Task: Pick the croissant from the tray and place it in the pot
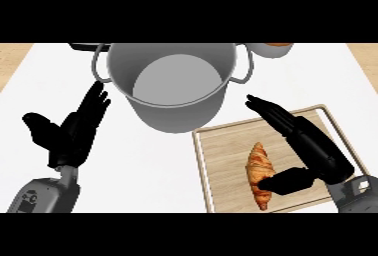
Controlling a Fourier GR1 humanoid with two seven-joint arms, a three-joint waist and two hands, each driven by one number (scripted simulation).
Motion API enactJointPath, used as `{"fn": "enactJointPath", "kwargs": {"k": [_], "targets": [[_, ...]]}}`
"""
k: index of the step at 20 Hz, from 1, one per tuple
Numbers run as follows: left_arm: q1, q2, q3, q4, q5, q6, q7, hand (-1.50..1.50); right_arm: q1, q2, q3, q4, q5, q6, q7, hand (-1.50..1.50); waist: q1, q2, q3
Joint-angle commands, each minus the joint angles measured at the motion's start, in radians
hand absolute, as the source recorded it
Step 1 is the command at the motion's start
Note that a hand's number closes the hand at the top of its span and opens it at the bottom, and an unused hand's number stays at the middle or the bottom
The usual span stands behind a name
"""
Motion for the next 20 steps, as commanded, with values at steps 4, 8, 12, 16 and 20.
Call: {"fn": "enactJointPath", "kwargs": {"k": [4,8,12,16,20], "targets": [[0.044,-0.003,0.002,-0.058,-0.013,0.034,0.036,0.00,-0.082,-0.238,-0.005,-0.300,0.096,0.200,0.346,-1.50,-0.020,-0.004,-0.001],[0.017,-0.012,0.002,-0.024,-0.011,0.019,0.040,0.00,-0.209,-0.265,-0.002,-0.406,0.005,0.400,0.568,-1.50,-0.005,0.006,-0.001],[0.037,-0.017,-0.006,-0.041,-0.006,-0.011,0.009,0.00,-0.288,-0.249,0.043,-0.429,-0.100,0.547,0.784,-1.50,0.011,0.009,-0.001],[-0.006,0.000,0.008,-0.043,-0.013,-0.009,0.053,0.00,-0.419,-0.150,0.091,-0.376,-0.218,0.629,1.023,-1.50,0.021,0.011,-0.002],[0.006,-0.012,0.014,-0.064,0.005,-0.014,0.063,0.00,-0.480,-0.105,0.129,-0.303,-0.264,0.642,1.151,-1.50,0.018,0.010,0.000]]}}
